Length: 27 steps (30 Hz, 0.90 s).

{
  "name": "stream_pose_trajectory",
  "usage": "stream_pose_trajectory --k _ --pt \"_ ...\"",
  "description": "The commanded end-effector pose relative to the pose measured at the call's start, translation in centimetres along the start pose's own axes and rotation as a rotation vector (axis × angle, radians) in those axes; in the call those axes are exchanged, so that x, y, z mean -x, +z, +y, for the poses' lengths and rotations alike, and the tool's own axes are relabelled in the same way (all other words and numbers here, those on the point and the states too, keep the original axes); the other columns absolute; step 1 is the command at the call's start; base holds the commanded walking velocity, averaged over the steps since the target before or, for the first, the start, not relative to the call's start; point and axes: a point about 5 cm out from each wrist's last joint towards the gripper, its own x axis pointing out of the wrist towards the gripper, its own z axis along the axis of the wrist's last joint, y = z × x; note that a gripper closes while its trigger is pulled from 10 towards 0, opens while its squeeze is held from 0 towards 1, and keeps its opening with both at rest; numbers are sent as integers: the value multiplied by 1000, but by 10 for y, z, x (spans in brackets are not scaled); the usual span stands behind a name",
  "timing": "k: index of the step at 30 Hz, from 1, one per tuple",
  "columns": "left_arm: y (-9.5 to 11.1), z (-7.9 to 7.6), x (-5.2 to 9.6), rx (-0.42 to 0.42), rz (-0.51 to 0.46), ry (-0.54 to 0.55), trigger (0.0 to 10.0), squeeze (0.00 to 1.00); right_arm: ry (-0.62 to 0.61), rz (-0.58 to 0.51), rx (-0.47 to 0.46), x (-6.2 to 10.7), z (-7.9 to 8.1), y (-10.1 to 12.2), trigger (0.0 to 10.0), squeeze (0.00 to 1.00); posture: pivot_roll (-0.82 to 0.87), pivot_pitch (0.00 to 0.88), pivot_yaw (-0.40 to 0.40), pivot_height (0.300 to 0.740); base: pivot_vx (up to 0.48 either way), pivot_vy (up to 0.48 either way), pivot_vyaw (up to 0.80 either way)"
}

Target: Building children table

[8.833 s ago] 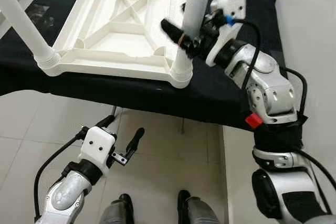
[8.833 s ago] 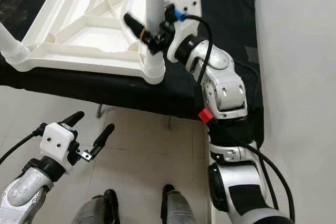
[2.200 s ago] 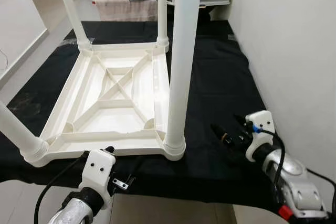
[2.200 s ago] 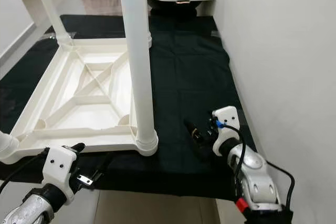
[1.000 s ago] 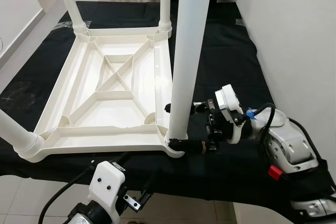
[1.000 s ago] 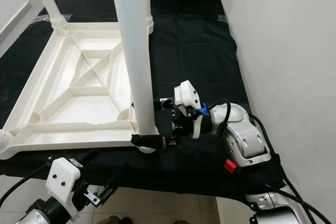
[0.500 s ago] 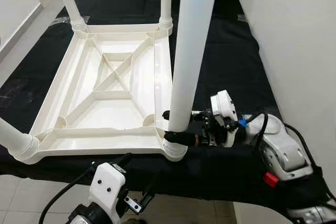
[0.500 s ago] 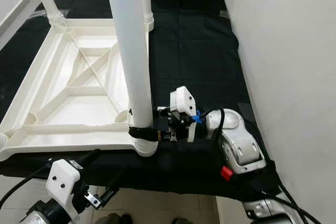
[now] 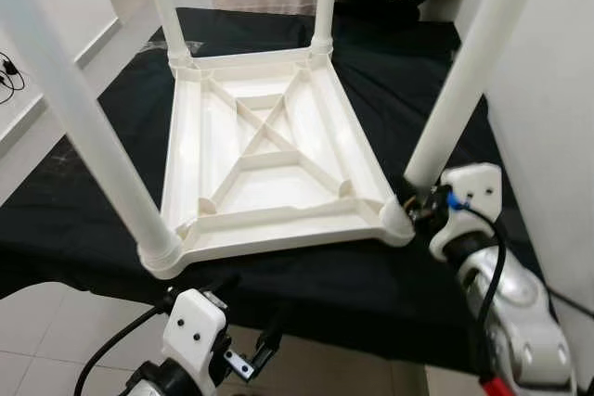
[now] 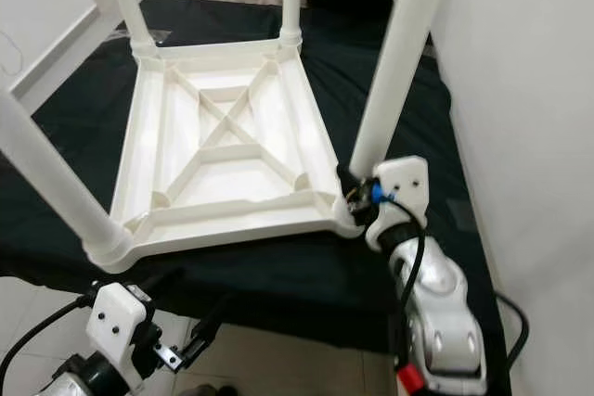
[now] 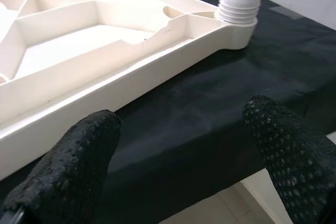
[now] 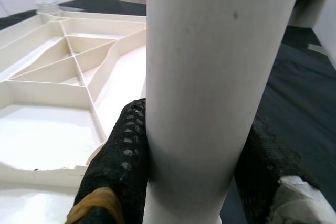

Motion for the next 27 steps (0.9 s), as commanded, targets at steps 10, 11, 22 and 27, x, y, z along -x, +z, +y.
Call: stream_pose_trajectory --k 10,11,22,27 --pt "-7 -4 4 28 23 -22 10000 0 414 -33 -194 -5 43 9 10000 800 22 192 -25 740 0 0 0" --pt "-8 -5 4 30 24 -25 10000 0 476 -59 -199 -5 44 14 10000 800 22 192 -25 740 0 0 0" --pt "-8 -10 4 44 20 -51 10000 0 831 -164 32 -28 15 48 10000 0 44 215 -24 740 0 0 0" --pt "-8 -11 3 46 16 -57 10000 0 952 -163 45 -31 12 53 10000 0 48 221 -27 740 0 0 0"
